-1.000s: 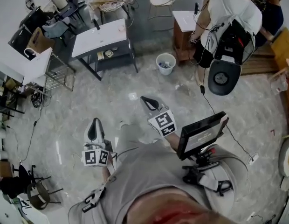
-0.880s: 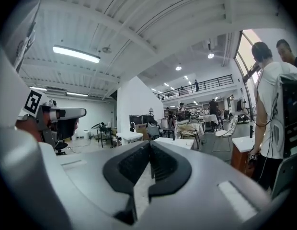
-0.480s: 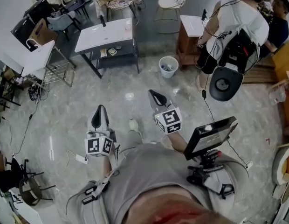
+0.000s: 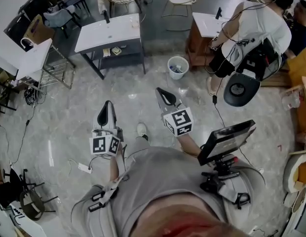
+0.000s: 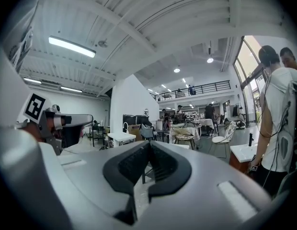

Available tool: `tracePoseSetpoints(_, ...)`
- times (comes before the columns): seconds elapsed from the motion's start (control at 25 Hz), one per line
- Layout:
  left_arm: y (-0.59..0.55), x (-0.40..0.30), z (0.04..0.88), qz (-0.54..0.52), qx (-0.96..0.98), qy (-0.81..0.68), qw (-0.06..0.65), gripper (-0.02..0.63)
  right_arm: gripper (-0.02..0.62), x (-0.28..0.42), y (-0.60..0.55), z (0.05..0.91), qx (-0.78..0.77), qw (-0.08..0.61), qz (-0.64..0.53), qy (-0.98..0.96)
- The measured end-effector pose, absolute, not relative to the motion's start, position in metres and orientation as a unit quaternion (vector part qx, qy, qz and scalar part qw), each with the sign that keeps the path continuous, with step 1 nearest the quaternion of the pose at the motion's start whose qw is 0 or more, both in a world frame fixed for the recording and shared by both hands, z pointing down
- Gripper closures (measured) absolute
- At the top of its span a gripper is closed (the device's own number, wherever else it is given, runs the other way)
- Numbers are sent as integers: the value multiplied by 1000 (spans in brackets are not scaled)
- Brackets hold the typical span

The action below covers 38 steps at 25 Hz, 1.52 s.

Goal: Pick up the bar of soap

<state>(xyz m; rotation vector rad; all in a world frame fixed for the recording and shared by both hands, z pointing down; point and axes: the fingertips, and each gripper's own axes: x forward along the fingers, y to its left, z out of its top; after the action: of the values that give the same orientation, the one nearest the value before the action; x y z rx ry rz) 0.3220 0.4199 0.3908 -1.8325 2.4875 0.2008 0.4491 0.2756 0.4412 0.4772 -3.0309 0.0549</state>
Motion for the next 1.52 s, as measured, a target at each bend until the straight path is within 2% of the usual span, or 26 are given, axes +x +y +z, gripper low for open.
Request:
tracePoseSetpoints(0.96,302,159,386,98,-667,738,25,607,594,267,181,418,177,63,-3,-982)
tracePoseSetpoints(1.16,289,125,405,93,-677,730,0,608,594,228,178,430,179,73,-11,-981)
tracePoseSetpoints(1.52,270,79,425,98,-694,713,-2,608,594,196,168,440,206,85,-22,-975)
